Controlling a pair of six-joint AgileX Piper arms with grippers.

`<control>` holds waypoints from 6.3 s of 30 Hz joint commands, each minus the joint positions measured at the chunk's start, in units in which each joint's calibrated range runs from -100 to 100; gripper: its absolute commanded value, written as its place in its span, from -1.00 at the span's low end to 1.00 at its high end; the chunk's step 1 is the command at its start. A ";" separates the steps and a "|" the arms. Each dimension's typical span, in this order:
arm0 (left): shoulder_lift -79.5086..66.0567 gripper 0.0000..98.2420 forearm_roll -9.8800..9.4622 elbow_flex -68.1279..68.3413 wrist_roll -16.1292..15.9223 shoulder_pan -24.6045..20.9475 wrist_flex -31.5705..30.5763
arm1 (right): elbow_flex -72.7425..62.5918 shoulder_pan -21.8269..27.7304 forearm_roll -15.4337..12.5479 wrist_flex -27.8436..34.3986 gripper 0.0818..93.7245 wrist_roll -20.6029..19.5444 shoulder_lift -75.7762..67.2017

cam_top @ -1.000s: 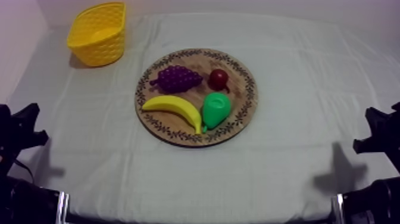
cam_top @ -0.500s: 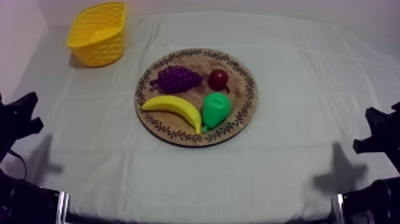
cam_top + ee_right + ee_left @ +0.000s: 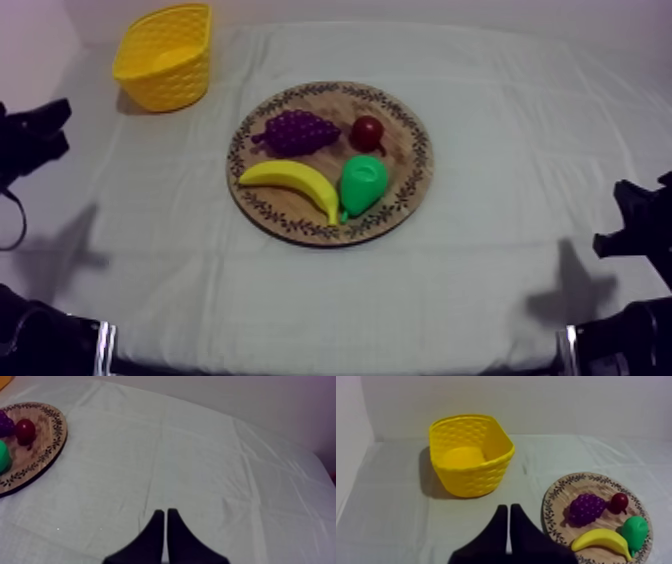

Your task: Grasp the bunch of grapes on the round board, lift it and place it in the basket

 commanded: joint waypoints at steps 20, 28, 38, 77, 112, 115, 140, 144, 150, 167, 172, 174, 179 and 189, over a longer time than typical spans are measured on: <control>24.30 -1.00 0.39 -38.60 -7.62 3.41 21.11 | -0.01 0.01 0.01 -0.02 -0.99 0.01 -0.02; 37.84 -1.00 1.93 -57.17 -11.38 6.43 32.27 | -0.01 0.01 0.01 -0.02 -0.99 -0.01 -0.02; 53.64 -1.00 2.61 -80.19 -14.53 8.78 47.90 | -0.01 0.01 0.01 -0.02 -0.99 -0.02 -0.02; 72.92 -1.00 2.98 -91.97 -23.12 13.99 56.59 | -0.01 0.01 0.01 -0.02 -0.99 0.01 -0.02; 72.71 -0.28 -2.20 -83.49 -35.12 15.99 61.12 | -0.01 0.01 0.01 -0.02 -0.99 0.01 -0.02; 72.49 0.25 -2.23 -81.78 -34.76 15.96 60.85 | -0.01 0.01 0.01 -0.02 -0.99 0.01 -0.02; 80.47 0.89 -1.54 -73.53 -32.01 17.62 52.40 | -0.01 0.01 0.01 -0.02 -0.99 0.01 -0.02; 84.45 0.90 -1.56 -74.71 -31.68 18.32 51.59 | -0.01 0.01 0.01 -0.02 -0.99 0.01 -0.02; 91.52 0.92 -1.41 -77.79 -31.19 19.07 51.30 | -0.01 0.01 0.01 -0.02 -0.99 0.01 -0.02; 105.96 0.95 -0.25 -85.24 -30.29 19.28 49.42 | -0.01 0.01 0.01 -0.02 -0.99 0.01 -0.02; 109.35 0.94 0.04 -87.05 -30.19 19.05 49.27 | -0.01 0.01 0.01 -0.02 -0.99 0.01 -0.02; 110.59 0.94 0.21 -87.50 -30.18 18.90 49.01 | -0.01 0.01 0.01 -0.02 -0.99 0.01 -0.02; 112.75 0.94 0.42 -88.19 -30.10 18.67 48.64 | -0.01 0.01 0.01 -0.02 -0.99 0.01 -0.02; 113.42 0.77 0.55 -88.66 -29.57 18.83 48.56 | -0.01 0.01 0.01 -0.02 -0.99 0.01 -0.02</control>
